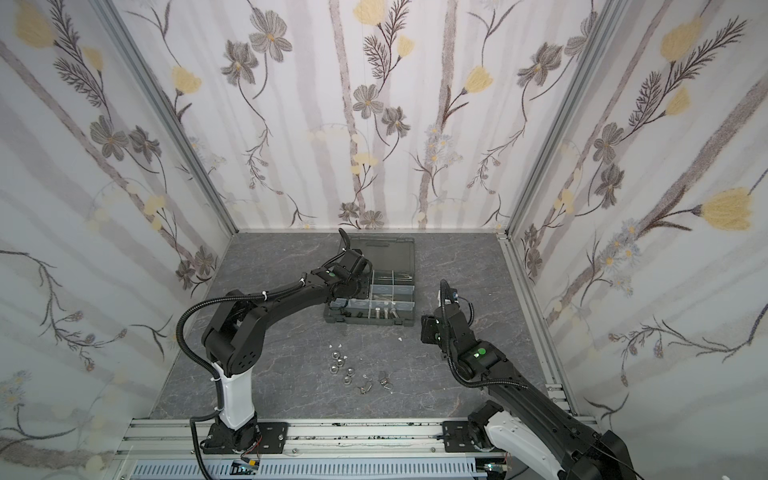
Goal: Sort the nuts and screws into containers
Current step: 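Open the left gripper to drop the wing nut beside the other one, then withdraw the left gripper from the box while the right gripper reaches toward a wing nut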
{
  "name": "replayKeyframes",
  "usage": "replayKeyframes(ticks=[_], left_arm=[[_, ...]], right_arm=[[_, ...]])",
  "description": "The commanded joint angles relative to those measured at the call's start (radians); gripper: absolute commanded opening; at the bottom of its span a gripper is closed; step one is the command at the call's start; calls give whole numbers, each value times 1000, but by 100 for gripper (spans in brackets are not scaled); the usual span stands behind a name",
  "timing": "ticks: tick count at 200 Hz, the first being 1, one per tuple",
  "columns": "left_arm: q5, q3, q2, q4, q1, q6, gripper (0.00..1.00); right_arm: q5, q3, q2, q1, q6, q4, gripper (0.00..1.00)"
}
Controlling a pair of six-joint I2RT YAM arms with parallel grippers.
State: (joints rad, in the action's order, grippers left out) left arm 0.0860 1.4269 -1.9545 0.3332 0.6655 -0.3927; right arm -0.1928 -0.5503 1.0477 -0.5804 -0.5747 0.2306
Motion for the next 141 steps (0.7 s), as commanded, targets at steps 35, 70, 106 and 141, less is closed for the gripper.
replayKeyframes(ticks=[35, 70, 106, 141], left_arm=[[15, -28, 56, -20, -1, -18, 42], [8, -51, 88, -27, -2, -28, 42], [11, -81, 118, -35, -2, -37, 42], [4, -103, 138, -43, -2, -50, 42]], right_arm=[[9, 0, 17, 3, -5, -3, 44], [41, 2, 37, 1, 0, -2, 44], [82, 18, 47, 1, 0, -10, 44], [135, 41, 76, -9, -10, -24, 44]])
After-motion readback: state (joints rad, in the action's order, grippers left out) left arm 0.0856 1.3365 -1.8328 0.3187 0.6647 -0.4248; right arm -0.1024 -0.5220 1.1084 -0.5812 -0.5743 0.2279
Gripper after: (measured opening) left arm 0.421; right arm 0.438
